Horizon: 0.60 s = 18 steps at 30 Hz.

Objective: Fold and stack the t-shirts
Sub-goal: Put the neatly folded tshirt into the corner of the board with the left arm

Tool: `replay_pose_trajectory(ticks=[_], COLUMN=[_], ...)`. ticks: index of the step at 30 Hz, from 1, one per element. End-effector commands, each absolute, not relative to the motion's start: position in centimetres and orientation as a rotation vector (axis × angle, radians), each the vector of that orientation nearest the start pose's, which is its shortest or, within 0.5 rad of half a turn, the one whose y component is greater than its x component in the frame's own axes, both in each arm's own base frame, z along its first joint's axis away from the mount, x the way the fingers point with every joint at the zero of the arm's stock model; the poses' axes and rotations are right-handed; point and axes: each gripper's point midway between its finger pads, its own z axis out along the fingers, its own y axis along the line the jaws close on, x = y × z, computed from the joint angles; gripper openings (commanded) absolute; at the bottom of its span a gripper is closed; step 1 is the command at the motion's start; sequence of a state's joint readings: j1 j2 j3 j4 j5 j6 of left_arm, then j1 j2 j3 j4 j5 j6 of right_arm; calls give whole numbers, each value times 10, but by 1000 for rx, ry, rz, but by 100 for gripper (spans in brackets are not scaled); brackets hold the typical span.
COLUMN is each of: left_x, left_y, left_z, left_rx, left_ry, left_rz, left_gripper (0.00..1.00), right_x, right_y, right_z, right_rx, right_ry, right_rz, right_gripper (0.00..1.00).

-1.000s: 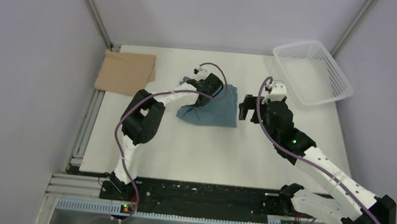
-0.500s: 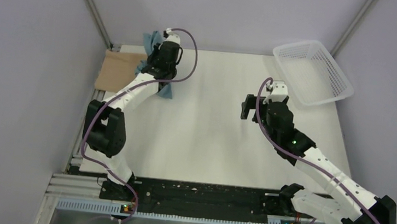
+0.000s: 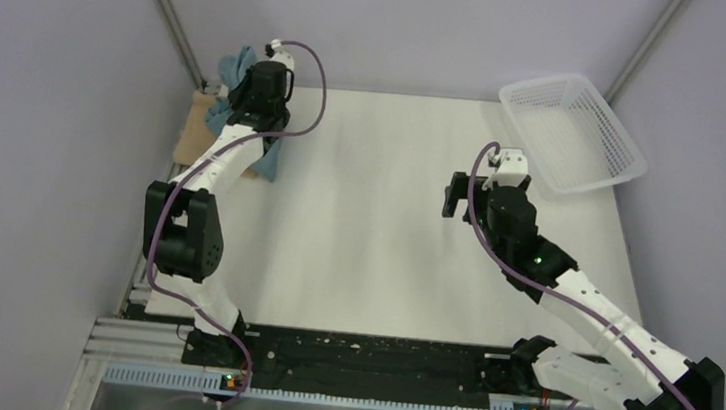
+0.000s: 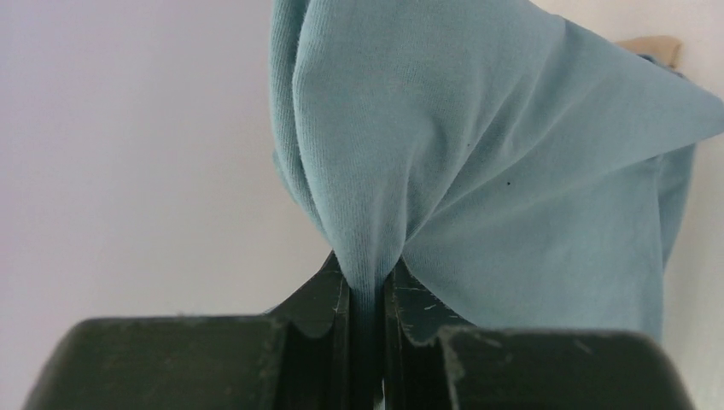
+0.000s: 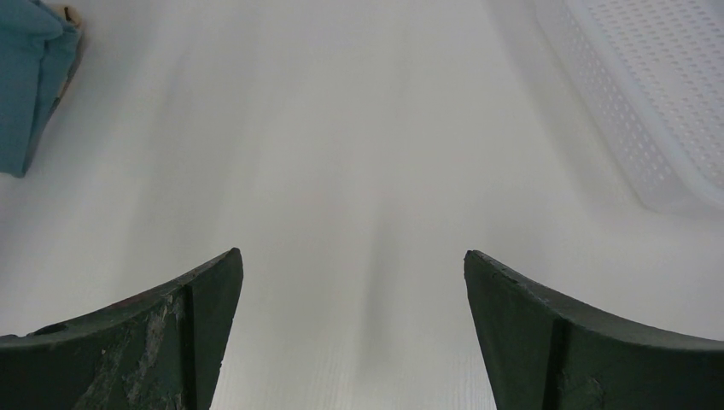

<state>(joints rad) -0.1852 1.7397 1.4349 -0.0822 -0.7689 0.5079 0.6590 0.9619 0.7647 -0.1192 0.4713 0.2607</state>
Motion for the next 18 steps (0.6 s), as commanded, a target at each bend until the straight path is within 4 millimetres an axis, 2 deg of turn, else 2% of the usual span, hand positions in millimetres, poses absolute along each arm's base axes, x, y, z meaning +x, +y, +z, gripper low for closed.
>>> replay_pose_trajectory(ticks=[1, 4, 8, 15, 18], left_x=[502, 504, 511, 524, 528], left_y=[63, 70, 71, 85, 100], left_z=[308, 306, 280, 233, 223], left_rx=[68, 16, -16, -159, -258], left_ry=[1822, 1825, 1869, 1917, 1866], left_rz=[978, 988, 967, 1117, 1164], left_gripper=[0, 0, 0, 0, 0], right_x=[309, 310, 311, 312, 314], right_y=[145, 145, 147, 146, 146], right_z=[242, 240, 239, 238, 236], right_rx=[-27, -30, -36, -32, -37], right_ry=[1810, 1813, 1819, 1816, 1824], right_rz=[186, 180, 179, 170, 159], right_gripper=[99, 99, 99, 99, 99])
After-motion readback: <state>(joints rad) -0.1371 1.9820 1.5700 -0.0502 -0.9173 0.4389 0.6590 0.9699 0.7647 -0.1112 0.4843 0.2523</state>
